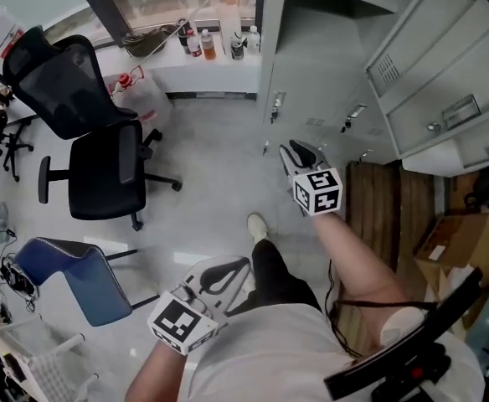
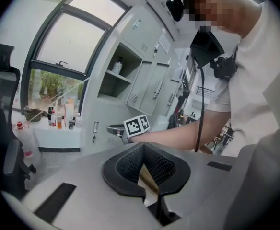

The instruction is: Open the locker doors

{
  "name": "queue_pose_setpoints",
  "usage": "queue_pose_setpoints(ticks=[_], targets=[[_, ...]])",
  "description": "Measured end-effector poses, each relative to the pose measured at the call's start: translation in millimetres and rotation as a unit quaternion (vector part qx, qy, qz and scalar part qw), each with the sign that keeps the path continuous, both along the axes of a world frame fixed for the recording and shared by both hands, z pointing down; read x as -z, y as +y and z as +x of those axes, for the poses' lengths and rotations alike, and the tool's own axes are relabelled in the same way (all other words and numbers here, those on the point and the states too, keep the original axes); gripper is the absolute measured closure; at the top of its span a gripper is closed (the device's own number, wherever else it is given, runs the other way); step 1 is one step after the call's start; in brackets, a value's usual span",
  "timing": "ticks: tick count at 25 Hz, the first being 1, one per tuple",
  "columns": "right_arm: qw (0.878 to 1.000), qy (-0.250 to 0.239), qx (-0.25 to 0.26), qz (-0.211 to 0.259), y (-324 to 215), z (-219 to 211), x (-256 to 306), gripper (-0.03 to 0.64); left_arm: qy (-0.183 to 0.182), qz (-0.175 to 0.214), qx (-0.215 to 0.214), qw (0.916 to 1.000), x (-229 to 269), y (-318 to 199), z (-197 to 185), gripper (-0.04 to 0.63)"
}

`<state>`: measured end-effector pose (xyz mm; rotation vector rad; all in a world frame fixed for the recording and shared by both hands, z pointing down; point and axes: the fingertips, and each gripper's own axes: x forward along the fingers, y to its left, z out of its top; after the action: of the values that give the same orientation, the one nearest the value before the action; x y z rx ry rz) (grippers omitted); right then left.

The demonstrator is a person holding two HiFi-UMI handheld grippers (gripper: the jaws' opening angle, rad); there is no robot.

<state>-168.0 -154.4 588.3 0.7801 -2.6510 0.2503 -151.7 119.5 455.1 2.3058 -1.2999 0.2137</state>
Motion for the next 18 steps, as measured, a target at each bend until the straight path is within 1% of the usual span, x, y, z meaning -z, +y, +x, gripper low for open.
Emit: queue_pose_setpoints(ticks=[5, 10, 13, 18], targets=[[1.0, 0.018, -0.003, -0.012, -54.7, -36.1, -39.0, 0.545, 0.014, -0.001, -0.027, 0.9995, -16.3, -55.8, -2.8, 0.586], [0.999, 0.026, -0.02, -0.033, -101.6, -59.4, -72.9, 0.521, 0.012, -0.004, -0.042, 0.999, -27.2, -91.3, -6.4, 0.586], [0.998, 0.03, -0.03, -0.034, -127.8, -71.7, -86.8, 0.507, 0.009, -0.007, -0.034, 0.9994, -34.3, -102.8, -16.2, 0.586], [0.997, 0.035, -0.052, -0.034, -161.8, -79.2, -106.7, 0.494, 0.021, -0.016, -0.016, 0.9995, -43.3, -119.6, -30.2, 0.586]])
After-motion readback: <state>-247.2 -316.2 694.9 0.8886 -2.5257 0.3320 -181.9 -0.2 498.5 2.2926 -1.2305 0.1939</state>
